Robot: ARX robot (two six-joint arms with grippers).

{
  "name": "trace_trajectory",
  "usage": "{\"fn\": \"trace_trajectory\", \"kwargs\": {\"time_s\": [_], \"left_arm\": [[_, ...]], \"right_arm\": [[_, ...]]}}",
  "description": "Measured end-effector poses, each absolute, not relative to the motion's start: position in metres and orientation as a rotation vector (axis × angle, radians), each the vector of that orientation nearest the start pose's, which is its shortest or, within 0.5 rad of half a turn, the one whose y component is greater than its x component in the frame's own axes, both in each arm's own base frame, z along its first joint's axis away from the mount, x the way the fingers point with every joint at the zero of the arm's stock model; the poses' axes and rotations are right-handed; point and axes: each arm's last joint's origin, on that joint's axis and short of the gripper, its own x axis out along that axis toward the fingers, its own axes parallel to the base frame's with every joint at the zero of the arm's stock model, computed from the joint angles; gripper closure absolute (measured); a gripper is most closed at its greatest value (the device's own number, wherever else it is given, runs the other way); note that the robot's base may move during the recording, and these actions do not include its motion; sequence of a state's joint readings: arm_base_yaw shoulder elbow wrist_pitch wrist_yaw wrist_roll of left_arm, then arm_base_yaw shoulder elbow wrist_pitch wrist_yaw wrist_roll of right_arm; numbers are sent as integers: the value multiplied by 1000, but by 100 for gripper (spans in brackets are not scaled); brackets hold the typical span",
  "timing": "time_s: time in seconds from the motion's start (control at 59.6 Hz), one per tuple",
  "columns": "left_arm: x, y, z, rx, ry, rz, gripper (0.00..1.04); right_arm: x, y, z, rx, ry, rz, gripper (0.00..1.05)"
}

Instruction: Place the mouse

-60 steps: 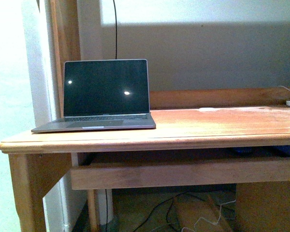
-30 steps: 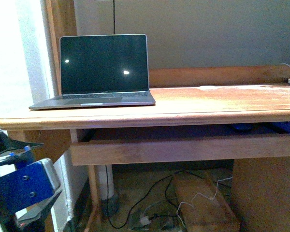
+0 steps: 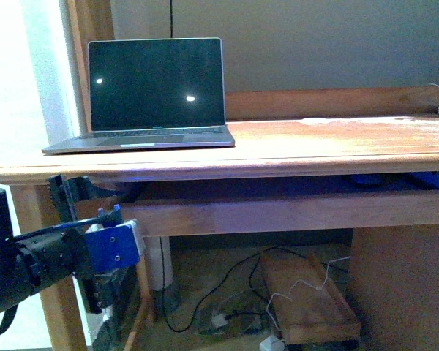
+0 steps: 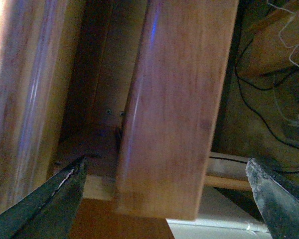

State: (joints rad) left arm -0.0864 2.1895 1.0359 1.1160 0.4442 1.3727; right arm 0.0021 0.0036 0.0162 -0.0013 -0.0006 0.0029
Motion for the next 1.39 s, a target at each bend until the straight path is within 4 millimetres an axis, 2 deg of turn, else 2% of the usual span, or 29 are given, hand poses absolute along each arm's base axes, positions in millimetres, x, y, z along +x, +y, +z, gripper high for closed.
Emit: {"fn": "trace_trajectory", "kwargs": {"time_s": [0.235, 0.369, 0.47, 0.587, 0.654, 0.822, 0.956, 1.141, 1.225, 1.258, 1.292, 1.308, 1.325, 1.342, 1.392], "left_arm": [[444, -57, 109, 1319, -352, -521, 8], [447, -62, 100, 1285, -308, -559, 8], [444, -62, 109, 1241, -207, -615, 8], [423, -60, 131, 1117, 73, -795, 8], [401, -53, 141, 1042, 197, -911, 7], [356, -45, 159, 861, 314, -1090, 7], [323, -45, 168, 663, 333, -1087, 7], [290, -48, 184, 318, 344, -938, 8], [266, -48, 192, 132, 350, -873, 9], [257, -51, 198, 144, 282, -722, 13], [250, -52, 201, 140, 228, -642, 17], [242, -51, 205, 134, 178, -518, 20], [238, -51, 206, 133, 150, -499, 22], [228, -48, 209, 118, 110, -395, 26], [209, -42, 211, 94, 76, -238, 33]], "right_arm": [[97, 0, 169, 3, -11, 3, 7], [97, 0, 169, 3, -11, 2, 7], [97, 0, 169, 3, -11, 3, 7], [97, 0, 169, 3, -11, 3, 7], [97, 0, 169, 3, -11, 2, 7], [97, 0, 169, 3, -11, 3, 7], [97, 0, 169, 3, -11, 3, 7], [97, 0, 169, 3, -11, 3, 7], [97, 0, 169, 3, -11, 3, 7], [97, 0, 169, 3, -11, 3, 7], [97, 0, 169, 3, -11, 3, 7], [97, 0, 169, 3, -11, 5, 7], [97, 0, 169, 3, -11, 5, 7], [97, 0, 169, 3, -11, 4, 7], [97, 0, 169, 3, -11, 2, 7]]}}
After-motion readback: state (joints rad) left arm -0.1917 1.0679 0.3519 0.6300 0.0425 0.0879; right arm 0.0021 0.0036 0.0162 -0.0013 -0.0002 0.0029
